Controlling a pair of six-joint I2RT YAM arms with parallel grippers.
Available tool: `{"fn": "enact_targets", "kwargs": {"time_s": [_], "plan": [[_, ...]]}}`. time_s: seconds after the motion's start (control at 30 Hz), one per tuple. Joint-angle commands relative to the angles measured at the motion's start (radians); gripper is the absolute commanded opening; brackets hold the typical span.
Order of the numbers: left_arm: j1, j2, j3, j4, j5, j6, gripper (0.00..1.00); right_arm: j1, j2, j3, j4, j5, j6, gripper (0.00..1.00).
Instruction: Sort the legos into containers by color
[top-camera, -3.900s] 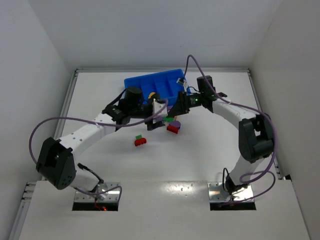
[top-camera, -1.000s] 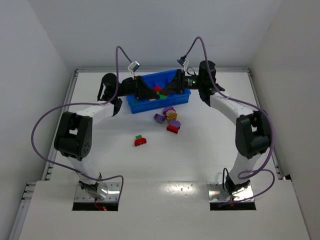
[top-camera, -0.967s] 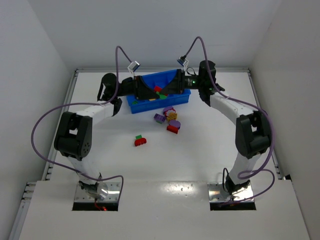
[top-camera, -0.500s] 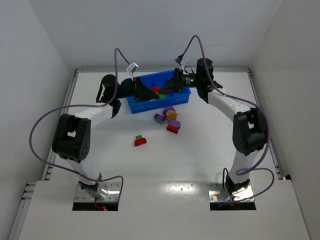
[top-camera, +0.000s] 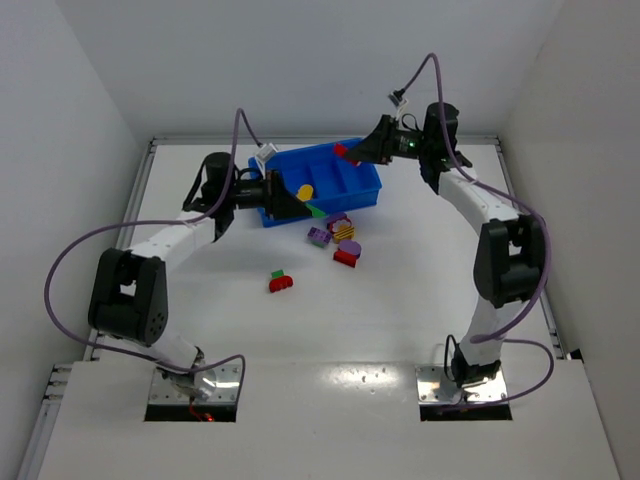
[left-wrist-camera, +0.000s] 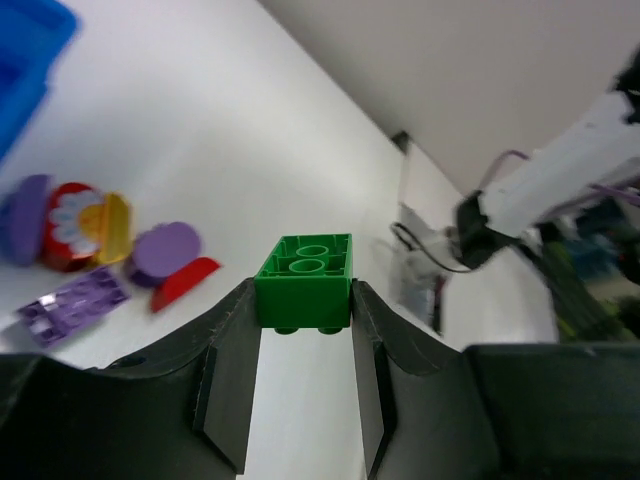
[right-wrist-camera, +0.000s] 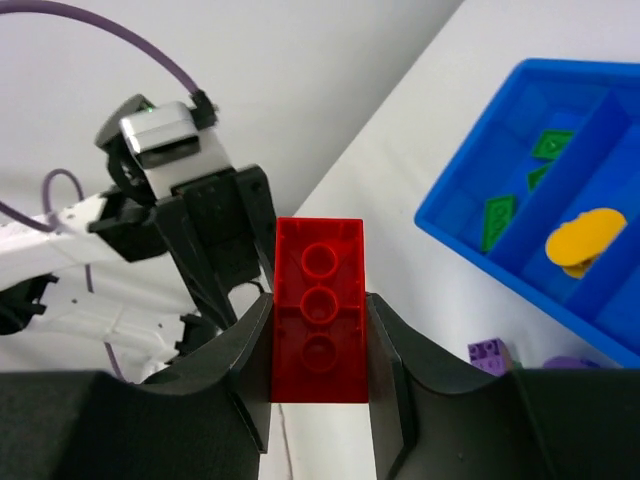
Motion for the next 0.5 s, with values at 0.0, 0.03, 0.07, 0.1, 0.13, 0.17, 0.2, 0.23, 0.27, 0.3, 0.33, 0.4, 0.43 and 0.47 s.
{"fn": "enact_targets", "kwargs": {"time_s": [0.0,0.03,0.07,0.1,0.13,0.17,0.2,0.23,0.27,0.3,0.33,0.4,0.43,0.47], "plan": [[0.044,-0.088,0.012,-0.120,-0.172,0.183,0.19,-0.009,-0.047,0.021,-0.073,0.016,-0.099,0.00],[0.055,-0.098,0.028,-0.211,-0.352,0.229,0.17,-0.009,-0.075,0.021,-0.112,0.039,-0.171,0.00],[0.055,-0.098,0.082,-0.265,-0.459,0.275,0.17,-0.009,-0.087,0.010,-0.195,0.057,-0.214,0.00],[0.043,-0.098,0.107,-0.301,-0.558,0.332,0.15,-0.009,-0.099,0.000,-0.238,0.075,-0.257,0.00],[0.043,-0.098,0.134,-0.365,-0.746,0.348,0.13,-0.009,-0.112,-0.001,-0.283,0.129,-0.343,0.00],[0.032,-0.044,0.201,-0.399,-0.821,0.362,0.13,-0.009,-0.123,-0.001,-0.318,0.157,-0.377,0.00],[0.032,-0.005,0.247,-0.443,-0.880,0.383,0.12,-0.009,-0.142,-0.013,-0.370,0.201,-0.406,0.00],[0.020,0.036,0.300,-0.492,-0.926,0.383,0.10,-0.009,-0.152,-0.023,-0.384,0.223,-0.446,0.00],[0.020,0.079,0.388,-0.573,-0.997,0.392,0.10,-0.009,-0.152,-0.024,-0.400,0.244,-0.458,0.00],[0.020,0.149,0.419,-0.600,-1.021,0.392,0.09,-0.009,-0.164,-0.033,-0.424,0.288,-0.469,0.00],[0.020,0.177,0.444,-0.614,-1.036,0.383,0.09,-0.009,-0.173,-0.033,-0.424,0.302,-0.478,0.00],[0.011,0.216,0.484,-0.614,-1.049,0.383,0.09,-0.009,-0.173,-0.033,-0.444,0.322,-0.492,0.00],[0.002,0.234,0.499,-0.614,-1.066,0.383,0.09,-0.009,-0.173,-0.033,-0.444,0.323,-0.492,0.00],[0.002,0.266,0.510,-0.623,-1.101,0.383,0.09,-0.009,-0.173,-0.033,-0.444,0.323,-0.503,0.00]]}}
